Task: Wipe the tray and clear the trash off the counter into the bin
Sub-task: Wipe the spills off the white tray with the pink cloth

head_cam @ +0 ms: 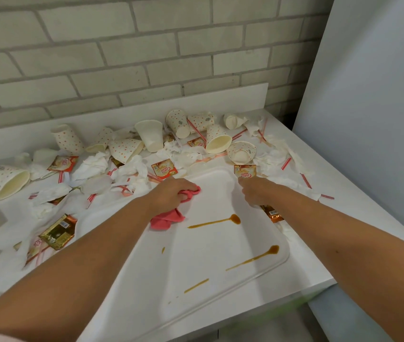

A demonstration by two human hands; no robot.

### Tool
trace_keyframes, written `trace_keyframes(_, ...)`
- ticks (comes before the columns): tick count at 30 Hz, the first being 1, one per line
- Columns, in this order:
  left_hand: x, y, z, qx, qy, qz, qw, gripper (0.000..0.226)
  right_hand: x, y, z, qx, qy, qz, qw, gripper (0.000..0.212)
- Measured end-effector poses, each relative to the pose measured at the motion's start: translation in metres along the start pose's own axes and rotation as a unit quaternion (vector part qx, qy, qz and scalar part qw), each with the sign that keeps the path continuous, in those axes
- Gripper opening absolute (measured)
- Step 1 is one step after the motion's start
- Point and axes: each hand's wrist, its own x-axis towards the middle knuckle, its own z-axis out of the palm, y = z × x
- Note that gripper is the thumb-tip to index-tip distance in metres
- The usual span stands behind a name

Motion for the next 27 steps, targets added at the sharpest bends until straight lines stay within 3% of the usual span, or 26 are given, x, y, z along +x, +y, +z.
trace_keyframes(2,0.001,-0.001,0.006,0.021,0.022,0.005,1.000,0.038,0.001,-0.001,0.000,-0.018,0.002,0.009,1.000,0.044)
trace_keyframes(7,0.000,0.009,0.024,-0.011,-0.005,-0.002,1.000,0.042,0.001,-0.007,0.000,-0.063,-0.004,0.022,0.998,0.052)
trace_keyframes(13,-0.042,0.008,0.008,0.020,-0.039,0.067,0.997,0.037,-0.002,-0.006,-0.001,-0.034,-0.003,0.027,0.999,0.051)
trace_keyframes(19,-0.043,-0.016,0.005,-0.009,0.065,-0.019,0.998,0.040,-0.006,-0.007,-0.001,-0.014,0.028,0.032,0.999,0.043)
trace_keyframes(27,-0.082,-0.004,0.004,0.022,-0.019,0.046,0.998,0.036,-0.006,-0.008,-0.001,-0.030,0.014,0.034,0.999,0.044)
